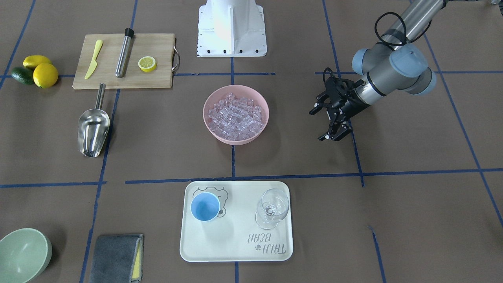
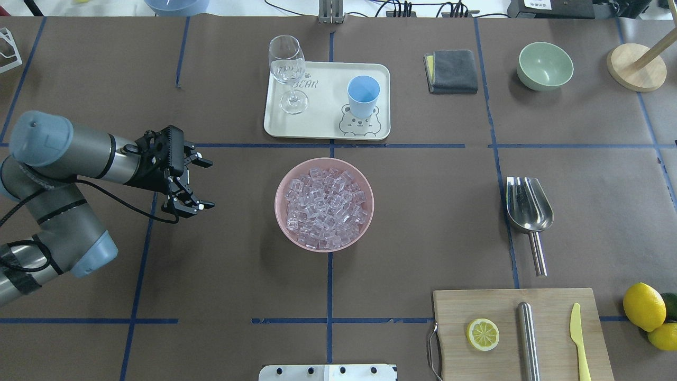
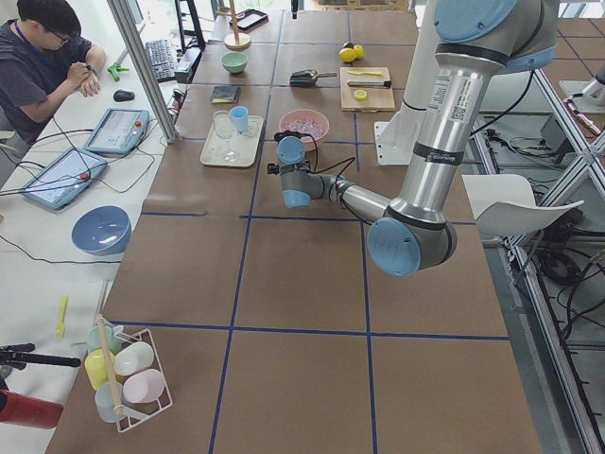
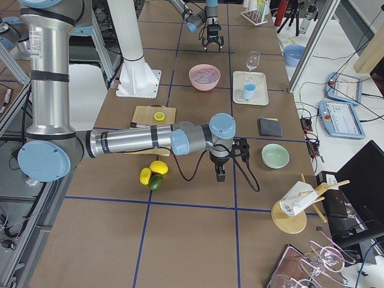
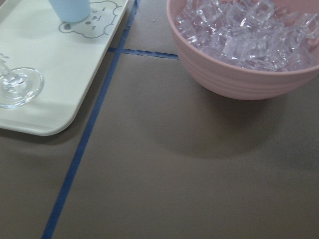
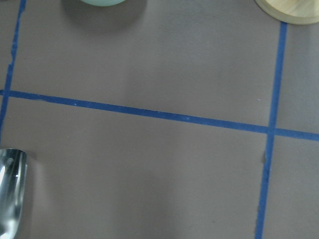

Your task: Put ice in cup with scoop

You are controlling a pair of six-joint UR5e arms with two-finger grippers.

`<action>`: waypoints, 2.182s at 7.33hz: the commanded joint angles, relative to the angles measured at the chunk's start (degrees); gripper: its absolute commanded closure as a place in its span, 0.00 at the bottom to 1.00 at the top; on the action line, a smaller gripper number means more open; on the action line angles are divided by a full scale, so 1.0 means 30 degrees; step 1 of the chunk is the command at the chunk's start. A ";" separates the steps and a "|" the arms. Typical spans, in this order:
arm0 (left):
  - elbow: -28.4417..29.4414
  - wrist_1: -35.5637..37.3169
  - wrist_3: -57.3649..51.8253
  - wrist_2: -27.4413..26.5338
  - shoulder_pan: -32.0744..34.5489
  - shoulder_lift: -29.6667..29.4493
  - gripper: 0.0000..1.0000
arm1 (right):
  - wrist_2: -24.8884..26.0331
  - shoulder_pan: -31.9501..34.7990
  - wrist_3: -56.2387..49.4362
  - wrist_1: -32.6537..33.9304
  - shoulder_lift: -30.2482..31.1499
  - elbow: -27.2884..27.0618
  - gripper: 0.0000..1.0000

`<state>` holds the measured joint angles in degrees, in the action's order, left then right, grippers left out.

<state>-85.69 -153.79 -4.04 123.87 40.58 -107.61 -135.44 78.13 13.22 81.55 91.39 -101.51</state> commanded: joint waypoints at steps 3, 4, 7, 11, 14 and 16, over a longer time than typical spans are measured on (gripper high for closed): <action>0.0700 -0.0623 0.0232 -0.1062 -0.1574 -0.1187 0.00 | 0.1142 -0.3743 0.6153 -0.0348 -0.1128 -0.2751 0.00; 0.0817 -0.0651 0.0232 -0.1181 -0.1633 -0.1305 0.00 | 0.1288 -0.4852 0.8430 -0.0290 -0.2209 -0.2725 0.00; 0.0905 -0.0651 0.0291 -0.1269 -0.1634 -0.1423 0.00 | 0.2812 -0.8080 1.2482 0.0119 -0.4646 -0.2607 0.00; 0.1695 -0.0505 0.1134 -0.1299 -0.2185 -0.2651 0.00 | 0.3457 -1.0133 1.4782 0.1760 -0.2729 -0.5673 0.00; 0.1726 -0.0592 0.1899 -0.2463 -0.2978 -0.3121 0.00 | 0.4884 -1.1419 1.6738 0.1761 -0.2249 -0.6094 0.00; 0.1726 -0.0592 0.1932 -0.2500 -0.3011 -0.3327 0.00 | 0.5503 -1.2181 1.7821 0.1645 -0.2075 -0.6094 0.00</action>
<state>-80.51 -155.51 1.58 116.71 31.75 -117.28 -120.62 43.43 64.20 86.77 84.70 -119.76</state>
